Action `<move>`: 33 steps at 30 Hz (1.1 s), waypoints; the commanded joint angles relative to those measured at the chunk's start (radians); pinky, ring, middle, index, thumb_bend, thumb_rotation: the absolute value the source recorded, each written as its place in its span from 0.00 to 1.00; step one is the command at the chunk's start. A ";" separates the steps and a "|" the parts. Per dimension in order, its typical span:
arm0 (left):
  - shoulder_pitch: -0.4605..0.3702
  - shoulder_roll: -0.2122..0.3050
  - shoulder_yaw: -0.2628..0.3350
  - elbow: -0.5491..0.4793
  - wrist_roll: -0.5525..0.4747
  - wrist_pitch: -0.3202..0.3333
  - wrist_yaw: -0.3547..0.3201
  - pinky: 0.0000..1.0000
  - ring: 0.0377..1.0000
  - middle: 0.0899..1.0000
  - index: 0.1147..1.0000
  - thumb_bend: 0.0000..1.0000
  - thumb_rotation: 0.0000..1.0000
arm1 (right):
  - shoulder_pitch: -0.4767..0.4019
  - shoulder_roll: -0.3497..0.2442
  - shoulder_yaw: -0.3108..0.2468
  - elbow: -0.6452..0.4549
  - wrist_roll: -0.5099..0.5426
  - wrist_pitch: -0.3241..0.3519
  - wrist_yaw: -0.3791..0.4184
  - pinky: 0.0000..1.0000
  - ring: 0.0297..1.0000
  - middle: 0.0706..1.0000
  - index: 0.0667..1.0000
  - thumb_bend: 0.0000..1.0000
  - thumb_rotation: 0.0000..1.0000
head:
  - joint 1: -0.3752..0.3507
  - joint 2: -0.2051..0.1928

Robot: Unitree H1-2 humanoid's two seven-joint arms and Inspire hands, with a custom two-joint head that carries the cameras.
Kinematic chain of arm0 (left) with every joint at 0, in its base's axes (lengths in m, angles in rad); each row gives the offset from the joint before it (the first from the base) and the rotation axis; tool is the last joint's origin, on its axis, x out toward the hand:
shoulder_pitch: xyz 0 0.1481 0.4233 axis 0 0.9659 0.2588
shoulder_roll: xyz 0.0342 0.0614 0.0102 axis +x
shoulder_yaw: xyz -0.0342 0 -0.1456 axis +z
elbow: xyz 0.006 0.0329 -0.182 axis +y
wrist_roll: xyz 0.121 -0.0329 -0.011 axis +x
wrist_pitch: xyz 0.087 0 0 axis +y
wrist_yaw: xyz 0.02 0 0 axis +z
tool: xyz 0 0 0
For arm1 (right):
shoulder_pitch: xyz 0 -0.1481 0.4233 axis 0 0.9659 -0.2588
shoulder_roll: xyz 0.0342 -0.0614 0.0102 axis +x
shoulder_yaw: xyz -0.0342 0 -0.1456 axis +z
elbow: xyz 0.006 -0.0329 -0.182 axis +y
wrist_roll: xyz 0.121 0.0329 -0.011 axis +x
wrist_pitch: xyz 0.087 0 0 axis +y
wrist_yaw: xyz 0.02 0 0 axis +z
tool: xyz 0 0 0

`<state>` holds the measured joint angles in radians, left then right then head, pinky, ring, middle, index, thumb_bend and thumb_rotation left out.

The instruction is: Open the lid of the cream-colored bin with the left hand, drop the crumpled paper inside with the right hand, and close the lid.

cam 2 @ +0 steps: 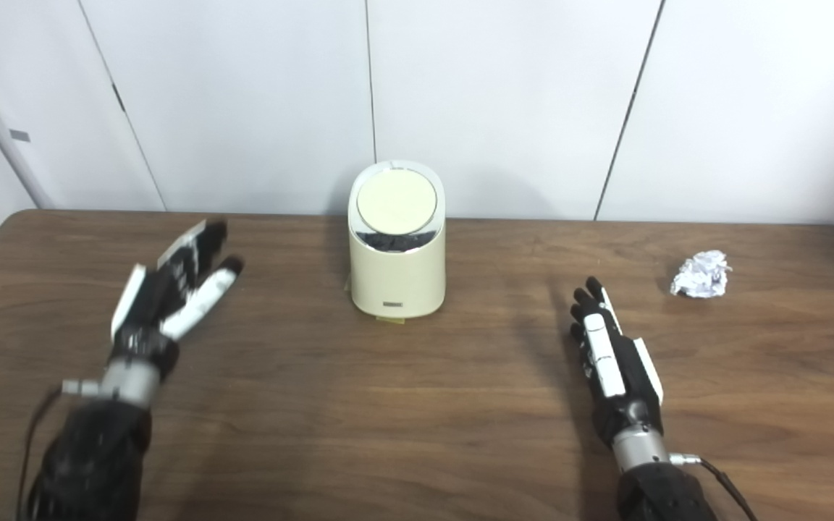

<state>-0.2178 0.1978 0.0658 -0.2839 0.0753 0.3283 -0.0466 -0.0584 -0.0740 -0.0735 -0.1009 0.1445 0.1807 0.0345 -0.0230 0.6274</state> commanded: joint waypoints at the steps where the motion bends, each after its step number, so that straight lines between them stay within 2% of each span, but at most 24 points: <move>1: -0.088 0.043 -0.028 -0.051 0.051 0.041 -0.021 0.92 0.91 0.88 0.88 0.81 0.44 | -0.022 -0.003 -0.001 -0.007 0.002 -0.029 0.010 1.00 0.97 0.97 0.99 0.57 0.86 | 0.001 0.000; 4: -0.187 0.074 -0.070 -0.039 0.091 0.090 -0.052 0.86 0.88 0.88 0.88 0.82 0.36 | -0.024 -0.004 0.001 0.002 0.000 -0.032 0.012 1.00 0.97 0.97 1.00 0.57 0.86 | 0.009 -0.004; 7: -0.251 0.085 -0.099 0.000 0.109 0.074 -0.063 0.86 0.89 0.89 0.89 0.84 0.27 | -0.026 -0.004 0.003 0.010 -0.001 -0.036 0.013 1.00 0.97 0.97 1.00 0.57 0.86 | 0.012 -0.005; 10: -0.322 0.095 -0.143 0.044 0.165 0.063 -0.070 0.85 0.89 0.89 0.90 0.84 0.24 | -0.029 -0.001 0.003 0.013 0.000 -0.034 0.011 1.00 0.97 0.97 1.00 0.56 0.85 | 0.012 -0.005; 14: -0.435 0.112 -0.205 0.149 0.222 0.030 -0.097 0.84 0.88 0.87 0.89 0.89 0.28 | -0.034 0.003 0.004 0.027 0.005 -0.042 0.013 1.00 0.97 0.97 1.00 0.55 0.85 | 0.014 -0.008; 18: -0.557 0.139 -0.287 0.220 0.298 0.067 -0.167 0.85 0.89 0.88 0.90 0.90 0.28 | -0.035 0.005 0.010 0.031 -0.006 -0.050 0.009 1.00 0.97 0.97 1.00 0.55 0.86 | 0.015 -0.010; 23: -0.641 0.148 -0.347 0.295 0.338 0.068 -0.232 0.83 0.89 0.89 0.93 0.89 0.27 | -0.037 0.007 0.017 0.033 -0.020 -0.054 0.005 1.00 0.97 0.97 1.00 0.55 0.88 | 0.013 -0.012; 29: -0.722 0.135 -0.411 0.362 0.395 0.118 -0.307 0.84 0.93 0.93 0.95 0.89 0.29 | -0.036 0.016 0.021 0.029 -0.019 -0.048 0.005 1.00 0.96 0.97 1.00 0.53 0.87 | 0.013 -0.015; 33: -0.741 0.118 -0.427 0.377 0.428 0.120 -0.313 0.81 0.91 0.92 0.94 0.90 0.22 | -0.042 0.027 0.018 0.032 -0.015 -0.044 -0.001 1.00 0.96 0.96 1.00 0.53 0.86 | 0.011 -0.016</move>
<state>-0.8678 0.3130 -0.3680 0.1028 0.4805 0.4577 -0.3689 -0.0745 -0.0556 -0.0579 -0.0623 0.1268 0.1359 0.0341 -0.0107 0.6105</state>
